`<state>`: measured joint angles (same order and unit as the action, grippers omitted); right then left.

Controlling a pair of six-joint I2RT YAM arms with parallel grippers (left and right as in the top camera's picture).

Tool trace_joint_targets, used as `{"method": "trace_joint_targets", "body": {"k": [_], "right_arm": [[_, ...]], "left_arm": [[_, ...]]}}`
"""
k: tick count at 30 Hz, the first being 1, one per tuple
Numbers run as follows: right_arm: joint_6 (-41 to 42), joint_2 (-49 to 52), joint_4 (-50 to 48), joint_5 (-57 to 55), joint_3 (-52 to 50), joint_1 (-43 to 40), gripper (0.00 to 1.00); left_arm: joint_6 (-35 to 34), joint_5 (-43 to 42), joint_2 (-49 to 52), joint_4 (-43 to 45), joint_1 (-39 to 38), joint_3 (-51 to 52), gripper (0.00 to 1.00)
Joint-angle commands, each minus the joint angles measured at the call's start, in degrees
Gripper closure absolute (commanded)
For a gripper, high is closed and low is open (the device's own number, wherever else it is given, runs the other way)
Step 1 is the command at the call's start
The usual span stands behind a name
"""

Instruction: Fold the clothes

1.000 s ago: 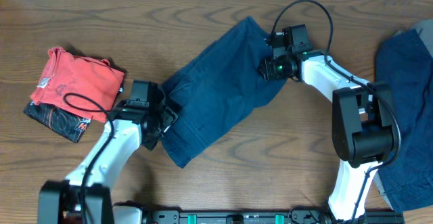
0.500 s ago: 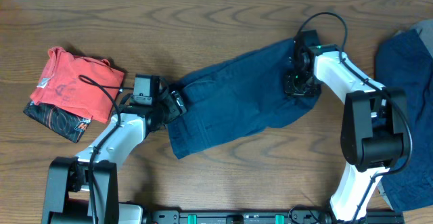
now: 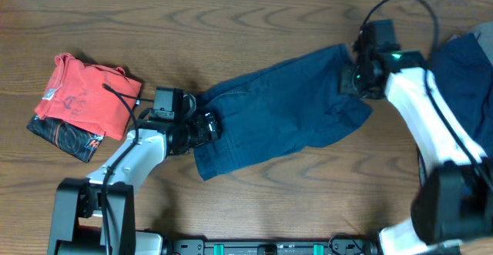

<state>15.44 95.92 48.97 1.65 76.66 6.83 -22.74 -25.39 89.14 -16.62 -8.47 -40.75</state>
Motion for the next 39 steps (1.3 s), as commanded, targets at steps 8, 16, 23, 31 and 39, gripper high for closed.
{"method": "trace_joint_targets", "body": {"k": [8, 16, 23, 31, 39], "right_arm": [[-7.89, -2.64, 3.52, 12.72, -0.04, 1.92, 0.6], [-16.74, 2.12, 4.55, 20.5, -0.81, 9.46, 0.93], [-19.02, 13.29, 3.65, 25.51, -0.92, 18.53, 0.96], [-18.38, 26.03, -6.43, 30.12, -0.92, 30.12, 0.91], [-11.93, 27.19, -20.48, 29.66, 0.0, 38.27, 0.81]], "left_arm": [[3.69, -1.38, 7.41, -0.72, -2.32, 0.55, 0.92], [3.67, -0.98, 2.56, -18.67, -1.07, -7.02, 0.94], [3.89, -1.01, -4.5, -33.77, -0.7, -17.42, 0.94], [3.41, -8.33, -11.41, -38.38, -0.7, -25.94, 0.94], [1.92, -11.43, -12.9, -37.51, -0.76, -26.34, 0.94]]}}
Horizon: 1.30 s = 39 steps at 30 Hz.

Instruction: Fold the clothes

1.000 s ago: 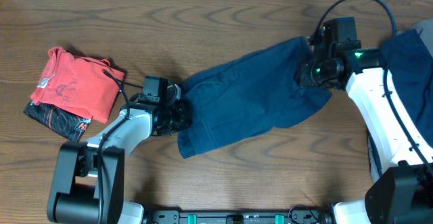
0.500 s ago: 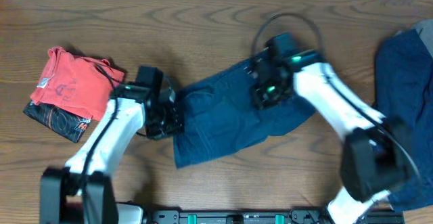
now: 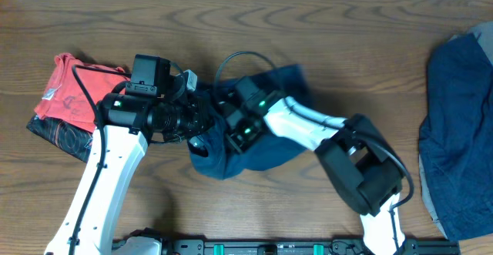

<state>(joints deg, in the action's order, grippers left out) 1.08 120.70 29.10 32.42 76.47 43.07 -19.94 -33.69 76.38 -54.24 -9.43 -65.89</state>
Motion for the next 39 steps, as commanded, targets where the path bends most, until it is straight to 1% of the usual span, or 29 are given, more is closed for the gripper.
{"method": "trace_joint_targets", "body": {"k": [1, 3, 6, 10, 12, 17, 22, 27, 29, 30, 34, 36, 39], "right_arm": [[2.75, 2.34, -0.24, -1.14, 0.79, 2.12, 0.77], [2.73, 1.57, 2.25, -2.25, 2.27, 1.57, 0.75], [2.73, -1.44, 8.33, -8.94, 4.92, -1.49, 0.75], [2.43, -7.19, 13.84, -15.67, 6.88, -8.59, 0.7], [0.79, -9.62, 15.45, -17.2, 6.88, -13.22, 0.7], [-4.07, -9.09, 16.9, -17.62, 6.29, -22.51, 0.74], [-6.56, -4.76, 14.12, -17.62, 4.11, -26.36, 0.76], [-6.45, 0.52, 13.7, -16.39, 3.34, -25.59, 0.78], [-6.27, 2.21, 15.1, -12.96, 3.32, -24.13, 0.79], [-5.75, 2.64, 15.85, -11.26, 3.32, -23.15, 0.82], [0.39, 2.95, 17.55, -8.35, 3.32, -17.53, 0.82], [3.19, 2.93, 17.97, -7.96, 3.32, -14.01, 0.82], [7.41, 2.95, 18.58, -8.07, 3.32, -8.46, 0.81]], "left_arm": [[-0.87, -3.13, 0.0, 0.22, 0.2, -1.2, 0.94], [-0.87, -2.1, 0.44, 0.79, 0.2, -1.2, 0.94], [-0.9, 0.68, 0.74, 1.27, 0.2, -1.2, 0.94], [-0.9, 2.71, 0.74, 1.79, 0.2, -1.2, 0.94], [-0.87, 2.93, 0.74, 2.1, 0.2, -1.2, 0.94], [-0.96, 2.89, 0.74, 3.48, 0.2, -1.2, 0.94], [-3.58, 2.86, 0.74, 5.68, 0.11, -1.2, 0.94], [-5.88, 2.86, 0.74, 9.6, -1.99, -1.2, 0.94], [-6.08, 2.89, 0.74, 12.44, -3.52, -1.2, 0.94], [-6.91, 2.91, 0.76, 14.29, -4.39, -1.2, 0.94], [-10.21, 2.97, 1.33, 22.51, -6.86, -1.2, 0.94], [-12.57, 4.31, 2.43, 26.64, -7.82, -1.2, 0.94], [-15.15, 6.12, 5.03, 29.62, -9.05, -1.2, 0.94]]}}
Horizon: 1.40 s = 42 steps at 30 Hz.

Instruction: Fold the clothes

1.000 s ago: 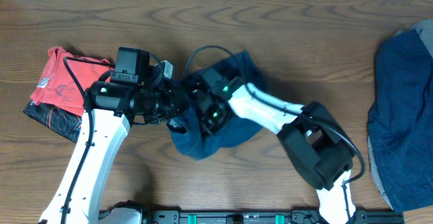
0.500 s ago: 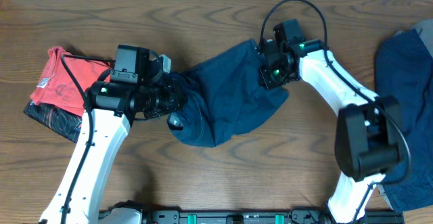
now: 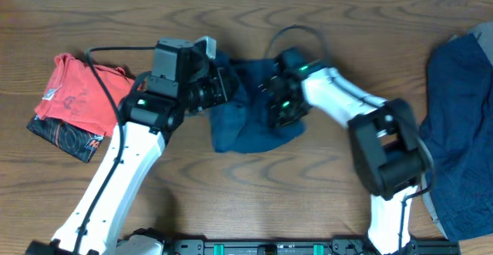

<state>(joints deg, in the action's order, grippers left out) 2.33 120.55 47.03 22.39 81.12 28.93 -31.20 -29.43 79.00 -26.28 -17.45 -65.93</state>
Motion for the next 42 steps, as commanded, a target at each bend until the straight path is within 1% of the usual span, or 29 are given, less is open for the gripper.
{"method": "trace_joint_targets", "body": {"k": [1, 3, 4, 6, 8, 12, 14, 22, 25, 30, 31, 32, 33, 34, 35, 36, 37, 39, 42], "right_arm": [[6.75, 3.1, 0.61, 1.79, -1.33, 6.51, 0.81], [8.92, 3.1, 0.35, 0.15, -1.31, 8.5, 0.79], [10.19, 3.1, 0.35, -1.31, -1.31, 9.03, 0.76], [11.47, 3.08, 0.46, -3.65, -1.31, 9.25, 0.73], [11.61, 2.78, 0.87, -4.57, -1.29, 8.46, 0.71], [11.63, 0.09, 4.26, -7.87, -0.76, 4.11, 0.69], [11.61, -3.45, 7.39, -11.34, 0.22, -0.44, 0.67], [9.14, -16.33, 10.51, -11.5, 1.42, -12.72, 0.67], [8.15, -19.5, 10.71, -11.45, 1.42, -15.56, 0.68], [7.23, -21.97, 10.49, -11.47, 1.42, -16.92, 0.68], [7.26, -21.99, 10.36, -11.5, 1.42, -16.87, 0.68], [7.28, -21.99, 10.23, -11.5, 1.42, -16.85, 0.68], [7.32, -21.99, 10.1, -11.52, 1.42, -16.87, 0.68], [7.61, -21.99, 9.88, -11.78, 1.42, -16.87, 0.68], [7.96, -21.99, 9.55, -12.11, 1.42, -16.87, 0.68], [7.93, -21.99, 9.22, -12.15, 1.42, -16.94, 0.68], [7.96, -21.99, 8.85, -12.15, 1.42, -17.09, 0.68], [8.37, -21.99, 8.2, -12.13, 1.42, -17.29, 0.68], [8.26, -21.99, 6.93, -10.88, 1.42, -17.22, 0.69]], "left_arm": [[-4.09, 1.86, 3.26, 2.01, -1.38, -1.16, 0.94], [-4.07, 1.84, 5.62, 2.12, -2.34, -1.16, 0.94], [-4.07, 1.84, 6.95, 2.01, -2.93, -1.16, 0.94], [-4.07, 1.79, 9.33, 1.97, -4.11, -1.16, 0.94], [-4.04, 1.84, 11.13, 2.05, -5.18, -1.16, 0.94], [-4.04, 1.84, 13.53, 3.34, -6.69, -1.16, 0.94], [-4.04, 1.81, 13.86, 4.31, -7.15, -1.16, 0.94], [-4.04, 2.84, 14.08, 11.06, -10.45, -1.16, 0.93], [-4.04, 5.16, 14.71, 12.33, -12.2, -1.16, 0.93], [-4.04, 5.07, 17.35, 14.69, -15.98, -1.16, 0.93], [-4.02, 5.07, 18.21, 16.09, -16.96, -1.16, 0.9], [-4.02, 4.96, 18.86, 17.35, -17.84, -1.16, 0.83], [-3.58, 4.31, 19.54, 18.56, -18.71, -1.16, 0.7], [-2.12, 2.58, 20.13, 19.78, -19.63, -1.16, 0.59], [0.07, 0.33, 20.48, 20.5, -20.28, -1.16, 0.52], [3.17, -2.47, 20.61, 20.63, -20.83, -1.16, 0.47], [6.8, -5.53, 20.57, 20.02, -21.05, -1.16, 0.43], [10.16, -8.35, 20.13, 18.21, -20.5, -1.16, 0.41], [11.54, -7.1, 18.64, 15.61, -17.2, -1.16, 0.41]]}}
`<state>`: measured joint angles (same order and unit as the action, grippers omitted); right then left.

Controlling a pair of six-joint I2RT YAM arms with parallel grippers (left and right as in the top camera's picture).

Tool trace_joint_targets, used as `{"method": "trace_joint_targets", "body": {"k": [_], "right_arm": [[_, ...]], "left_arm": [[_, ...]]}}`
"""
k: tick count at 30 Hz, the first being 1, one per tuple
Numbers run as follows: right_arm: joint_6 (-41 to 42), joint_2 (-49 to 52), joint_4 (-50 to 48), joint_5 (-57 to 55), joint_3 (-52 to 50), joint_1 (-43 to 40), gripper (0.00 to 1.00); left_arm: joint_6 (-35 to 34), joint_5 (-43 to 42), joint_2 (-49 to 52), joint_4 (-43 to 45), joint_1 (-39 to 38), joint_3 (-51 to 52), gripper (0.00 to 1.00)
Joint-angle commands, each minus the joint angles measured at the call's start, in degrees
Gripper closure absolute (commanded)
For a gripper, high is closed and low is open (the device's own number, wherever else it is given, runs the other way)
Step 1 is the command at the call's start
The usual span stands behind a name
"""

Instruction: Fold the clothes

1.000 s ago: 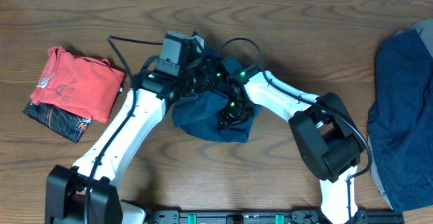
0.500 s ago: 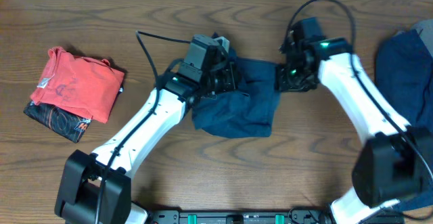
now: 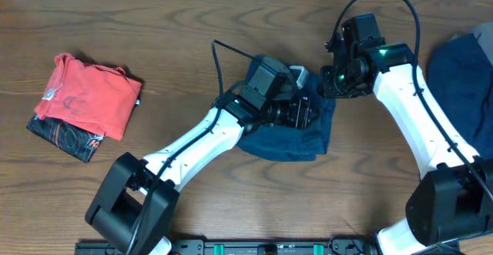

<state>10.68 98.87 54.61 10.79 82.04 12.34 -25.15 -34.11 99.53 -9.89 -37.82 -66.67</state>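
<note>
The dark blue shorts point(image 3: 286, 138) lie folded into a small bundle at the middle of the table. My left gripper point(image 3: 305, 114) reaches in from the lower left and sits low on the bundle's upper part. Its fingers are pressed into the cloth and look shut on a fold. My right gripper point(image 3: 331, 88) hangs at the bundle's upper right corner, touching or just above the cloth edge. Its jaws are hidden under the wrist. A folded red shirt point(image 3: 91, 93) rests on a folded dark garment point(image 3: 63, 135) at the far left.
A heap of dark blue clothing point(image 3: 462, 124) lies at the right edge, partly out of frame and under the right arm. The left arm's cable point(image 3: 219, 55) loops above the bundle. Bare wooden table point(image 3: 231, 16) runs along the back.
The blue shorts have shifted right and are folded more compactly. My left gripper went from the bundle's left side to its upper right. My right gripper moved up and right, to the corner.
The shorts first lay spread across the middle, with a gripper at each end. Then both grippers met over the left part, the cloth doubled over. Then they worked the bundle near the centre. Now it lies smaller and further right, both grippers at its top right.
</note>
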Motion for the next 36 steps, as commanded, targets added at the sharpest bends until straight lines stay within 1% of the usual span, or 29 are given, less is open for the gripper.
{"method": "trace_joint_targets", "body": {"k": [1, 3, 7, 8, 12, 16, 18, 19, 24, 27, 29, 30, 32, 34, 36], "right_arm": [[-0.74, -0.31, -0.87, 1.95, 0.5, -0.57, 0.7], [-2.71, -0.28, -1.07, 5.73, 0.46, -0.02, 0.72], [-3.1, -0.26, -0.68, 8.72, -0.33, 2.19, 0.78], [-3.06, -0.22, -0.68, 9.16, -0.87, 3.04, 0.78], [-3.04, 1.01, -0.92, 9.16, -3.78, 6.88, 0.79], [-1.66, 3.82, -2.49, 9.18, -8.22, 10.21, 0.81], [0.15, 5.62, -3.52, 9.18, -10.97, 11.56, 0.82], [0.85, 6.43, -4.04, 9.2, -12.22, 12.13, 0.83], [2.67, 8.17, -5.33, 8.7, -17.29, 13.14, 0.83], [3.1, 8.17, -6.21, 5.68, -20.04, 12.13, 0.8], [4.35, 8.2, -7.28, 0.04, -21.7, 10.88, 0.73], [4.55, 8.2, -8.33, -2.71, -22.45, 10.27, 0.71], [4.5, 8.2, -11.93, -9.07, -23.74, 8.35, 0.7], [3.87, 8.2, -16.17, -13.94, -23.98, 6.23, 0.66], [0.52, 8.17, -21.99, -13.92, -23.87, 4.13, 0.54]], "left_arm": [[5.42, -1.77, -2.29, -0.74, 4.83, -0.42, 0.41], [5.4, 0.83, -2.78, -0.26, 8.13, -0.42, 0.42], [5.4, 11.78, -1.66, -0.76, 13.11, -0.42, 0.42], [5.38, 12.63, -1.09, -0.81, 13.81, -0.39, 0.42], [5.4, 12.55, 2.51, -3.54, 14.78, -0.39, 0.42], [5.4, 12.52, 6.78, -9.79, 14.19, -0.28, 0.43], [5.42, 12.55, 9.18, -14.12, 13.62, -0.26, 0.44], [5.42, 12.52, 10.08, -16.02, 13.42, -0.26, 0.47], [5.4, 10.95, 13.18, -28.39, 12.24, -0.26, 0.47], [5.11, 4.85, 13.11, -35.71, 11.28, -0.26, 0.47], [4.66, 0.02, 12.85, -39.69, 10.56, -0.26, 0.46], [4.0, -1.29, 12.63, -41.33, 10.12, -0.26, 0.46], [3.19, -1.97, 11.37, -44.11, 9.2, -0.26, 0.43], [3.21, -1.9, 9.07, -45.35, 8.39, -0.26, 0.41], [3.19, -1.01, 5.84, -45.22, 8.11, -0.26, 0.4]]}}
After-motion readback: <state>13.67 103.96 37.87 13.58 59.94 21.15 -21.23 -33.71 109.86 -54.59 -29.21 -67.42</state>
